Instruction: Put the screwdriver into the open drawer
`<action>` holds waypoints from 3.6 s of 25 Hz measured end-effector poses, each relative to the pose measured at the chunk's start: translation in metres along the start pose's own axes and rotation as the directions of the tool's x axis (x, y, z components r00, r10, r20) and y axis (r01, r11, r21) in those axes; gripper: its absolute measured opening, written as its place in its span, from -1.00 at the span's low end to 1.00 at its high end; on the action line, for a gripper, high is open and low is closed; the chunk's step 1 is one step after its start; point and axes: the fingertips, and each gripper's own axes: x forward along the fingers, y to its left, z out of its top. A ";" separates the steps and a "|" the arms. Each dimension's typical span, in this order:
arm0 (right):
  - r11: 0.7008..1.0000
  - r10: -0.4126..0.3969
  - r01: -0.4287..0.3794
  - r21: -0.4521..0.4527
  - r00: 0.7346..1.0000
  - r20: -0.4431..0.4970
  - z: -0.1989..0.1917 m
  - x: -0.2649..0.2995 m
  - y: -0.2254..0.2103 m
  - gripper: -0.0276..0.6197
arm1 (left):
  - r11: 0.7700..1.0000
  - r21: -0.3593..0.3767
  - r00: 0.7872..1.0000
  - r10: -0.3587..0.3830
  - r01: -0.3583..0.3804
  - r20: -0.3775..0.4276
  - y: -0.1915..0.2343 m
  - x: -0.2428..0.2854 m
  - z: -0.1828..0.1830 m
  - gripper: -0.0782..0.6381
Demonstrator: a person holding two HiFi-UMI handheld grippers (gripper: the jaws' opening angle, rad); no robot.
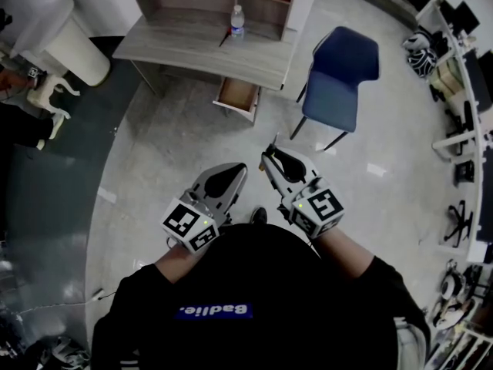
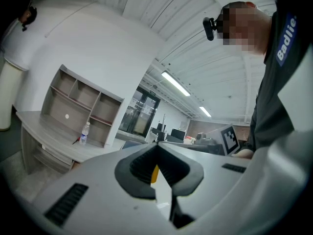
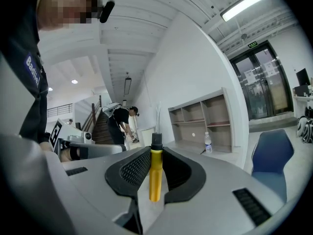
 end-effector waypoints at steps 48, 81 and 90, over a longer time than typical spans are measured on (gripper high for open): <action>0.997 -0.079 0.075 -0.033 0.985 -0.155 -0.005 0.235 -0.107 -0.62 | 0.999 -0.039 0.999 0.007 -0.005 0.051 0.236 0.066 0.075 -0.78; 0.988 0.103 -0.142 -0.068 0.907 -0.409 -0.126 0.307 -0.183 -0.62 | 0.960 -0.127 0.964 0.259 -0.249 0.067 0.311 0.112 0.033 -0.78; 0.983 0.089 -0.156 -0.095 0.865 -0.494 -0.174 0.323 -0.197 -0.62 | 0.946 -0.143 0.949 0.304 -0.290 0.081 0.330 0.109 0.029 -0.78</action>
